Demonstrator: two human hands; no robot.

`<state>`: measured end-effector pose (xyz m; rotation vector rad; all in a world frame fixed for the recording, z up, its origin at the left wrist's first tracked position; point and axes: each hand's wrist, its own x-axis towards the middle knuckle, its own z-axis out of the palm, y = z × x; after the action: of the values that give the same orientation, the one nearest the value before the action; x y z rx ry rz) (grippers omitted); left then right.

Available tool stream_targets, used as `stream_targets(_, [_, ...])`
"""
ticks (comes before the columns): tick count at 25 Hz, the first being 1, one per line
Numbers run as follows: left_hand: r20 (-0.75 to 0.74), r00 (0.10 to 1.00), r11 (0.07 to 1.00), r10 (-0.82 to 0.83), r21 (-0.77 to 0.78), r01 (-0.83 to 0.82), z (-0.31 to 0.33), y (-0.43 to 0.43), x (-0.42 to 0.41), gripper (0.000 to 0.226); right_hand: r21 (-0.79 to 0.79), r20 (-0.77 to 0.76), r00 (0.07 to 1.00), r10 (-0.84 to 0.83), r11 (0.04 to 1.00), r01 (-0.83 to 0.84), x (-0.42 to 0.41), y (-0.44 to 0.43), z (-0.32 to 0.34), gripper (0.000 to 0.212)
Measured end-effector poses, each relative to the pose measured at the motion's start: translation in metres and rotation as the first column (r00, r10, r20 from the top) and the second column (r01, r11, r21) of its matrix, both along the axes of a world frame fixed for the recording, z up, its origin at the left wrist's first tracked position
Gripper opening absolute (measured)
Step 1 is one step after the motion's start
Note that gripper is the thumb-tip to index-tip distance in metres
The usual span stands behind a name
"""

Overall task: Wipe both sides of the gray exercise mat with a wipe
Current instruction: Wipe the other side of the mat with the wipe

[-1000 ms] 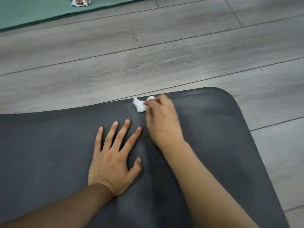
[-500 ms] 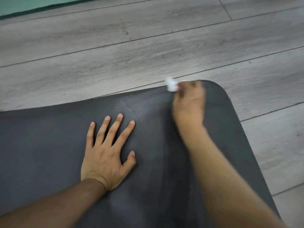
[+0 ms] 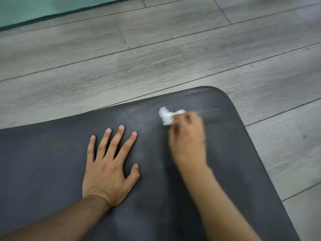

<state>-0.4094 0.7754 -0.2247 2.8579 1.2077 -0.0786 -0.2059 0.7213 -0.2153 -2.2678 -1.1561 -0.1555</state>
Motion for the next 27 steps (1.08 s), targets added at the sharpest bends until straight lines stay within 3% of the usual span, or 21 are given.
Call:
stream_targets(2, [0.004,1.000,1.000,-0.001,-0.005,0.001,0.000,0.000,0.000,0.076,-0.055,0.058,0.937,0.345,0.938,-0.342,-0.034,-0.001,-0.001,0.013])
stream_targets(3, [0.003,1.000,1.000,0.001,-0.002,-0.001,0.000,0.001,-0.001,0.076,-0.048,0.077,0.920,0.384,0.923,-0.382,-0.022,-0.003,-0.001,0.013])
stream_targets(4, [0.000,1.000,1.000,0.002,-0.001,-0.002,0.001,0.001,-0.001,0.076,-0.020,0.101,0.943,0.318,0.948,-0.317,0.002,-0.010,-0.002,0.015])
stream_targets(6, [0.002,1.000,1.000,0.002,-0.001,-0.002,0.002,0.002,0.000,0.076,-0.015,0.104,0.993,-0.057,0.998,0.059,0.059,-0.030,-0.002,0.017])
stream_targets(7, [0.004,1.000,1.000,0.004,0.003,-0.004,0.002,0.002,0.001,0.076,-0.032,0.074,0.972,-0.221,0.974,0.224,0.083,-0.040,-0.001,0.017])
stream_targets(8, [0.002,1.000,1.000,0.005,0.007,-0.005,0.002,0.001,0.001,0.076,-0.045,0.040,0.951,-0.306,0.951,0.307,0.097,-0.047,-0.001,0.017])
stream_targets(10, [0.002,1.000,1.000,0.004,0.002,-0.004,0.002,0.000,0.001,0.076,-0.034,0.004,0.950,-0.312,0.949,0.312,0.081,-0.044,-0.001,0.016])
stream_targets(12, [-0.003,1.000,1.000,0.007,-0.007,-0.007,0.003,0.001,-0.001,0.076,-0.001,-0.035,0.986,-0.164,0.986,0.165,0.030,-0.029,0.002,0.016])
stream_targets(14, [-0.009,1.000,1.000,-0.002,-0.015,0.002,0.002,0.002,0.000,0.077,0.020,-0.029,0.995,0.093,0.996,-0.092,-0.028,-0.019,-0.001,0.016])
stream_targets(17, [-0.002,1.000,1.000,-0.008,-0.012,0.008,0.001,0.002,0.000,0.076,0.001,0.001,0.919,0.395,0.919,-0.395,-0.050,-0.024,-0.001,0.018])
stream_targets(18, [-0.002,1.000,1.000,-0.009,-0.009,0.009,0.001,0.003,0.000,0.075,0.010,0.037,0.927,0.372,0.928,-0.373,-0.028,-0.031,-0.003,0.018])
stream_targets(20, [0.004,1.000,1.000,-0.005,0.001,0.005,0.001,0.005,0.000,0.075,0.002,0.089,0.993,0.073,0.997,-0.073,0.032,-0.051,-0.004,0.015])
stream_targets(22, [0.004,1.000,1.000,-0.001,0.012,0.001,0.001,0.005,0.002,0.075,-0.041,0.010,0.969,-0.245,0.969,0.245,0.087,-0.071,-0.001,0.018])
stream_targets(23, [0.009,1.000,1.000,0.001,0.018,-0.001,0.001,0.005,0.003,0.075,-0.045,-0.022,0.946,-0.322,0.946,0.321,0.092,-0.074,-0.001,0.020])
stream_targets(25, [0.007,1.000,1.000,0.001,0.015,-0.002,0.001,0.005,0.003,0.075,-0.013,-0.045,0.955,-0.292,0.956,0.292,0.058,-0.061,-0.002,0.021])
stream_targets(27, [0.012,1.000,1.000,-0.002,0.011,0.002,0.000,0.006,0.001,0.075,0.045,-0.060,0.998,-0.005,0.999,0.008,-0.007,-0.041,-0.002,0.021])
